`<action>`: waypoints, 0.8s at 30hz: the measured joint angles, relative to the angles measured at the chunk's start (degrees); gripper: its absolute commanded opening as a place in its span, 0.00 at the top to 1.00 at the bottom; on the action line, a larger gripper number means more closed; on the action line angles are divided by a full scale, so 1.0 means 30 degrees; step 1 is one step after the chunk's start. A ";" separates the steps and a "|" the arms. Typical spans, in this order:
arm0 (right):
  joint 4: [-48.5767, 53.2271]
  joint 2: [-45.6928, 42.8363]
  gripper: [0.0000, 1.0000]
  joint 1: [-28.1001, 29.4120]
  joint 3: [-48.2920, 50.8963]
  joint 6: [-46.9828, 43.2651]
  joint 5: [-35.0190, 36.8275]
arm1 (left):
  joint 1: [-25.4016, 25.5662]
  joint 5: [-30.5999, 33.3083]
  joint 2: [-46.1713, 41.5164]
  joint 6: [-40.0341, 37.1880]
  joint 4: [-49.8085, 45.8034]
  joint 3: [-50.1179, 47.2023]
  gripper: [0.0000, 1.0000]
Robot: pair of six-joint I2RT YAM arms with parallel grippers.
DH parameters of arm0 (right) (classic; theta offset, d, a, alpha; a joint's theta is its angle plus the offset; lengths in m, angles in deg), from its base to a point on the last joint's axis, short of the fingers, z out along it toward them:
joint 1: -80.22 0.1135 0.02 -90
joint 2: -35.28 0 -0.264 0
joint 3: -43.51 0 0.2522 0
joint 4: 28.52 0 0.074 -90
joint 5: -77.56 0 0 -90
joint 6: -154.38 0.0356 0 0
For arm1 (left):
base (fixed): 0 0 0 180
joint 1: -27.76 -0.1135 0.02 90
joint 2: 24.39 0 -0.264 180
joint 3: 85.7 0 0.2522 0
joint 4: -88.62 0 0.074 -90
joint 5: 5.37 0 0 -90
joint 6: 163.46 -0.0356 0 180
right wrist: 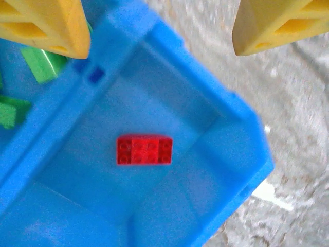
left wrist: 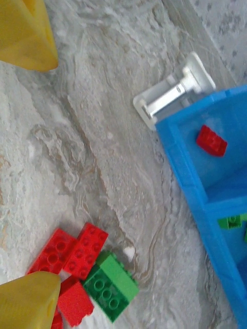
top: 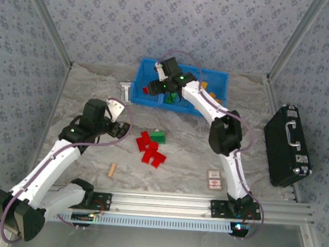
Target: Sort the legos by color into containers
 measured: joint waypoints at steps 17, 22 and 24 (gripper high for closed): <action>-0.0313 -1.0644 0.28 -0.1734 1.2152 -0.1035 -0.1115 | 0.3147 -0.2375 0.7752 -0.2528 0.3133 0.0240 0.11; -0.0940 -1.1723 0.30 -0.2382 1.4098 -0.0976 -0.1865 | 0.4379 -0.2769 1.0673 -0.4007 0.3279 0.2586 0.13; -0.1093 -1.1825 0.30 -0.2579 1.4535 -0.0969 -0.2200 | 0.4590 -0.2892 1.2196 -0.4590 0.3191 0.3840 0.14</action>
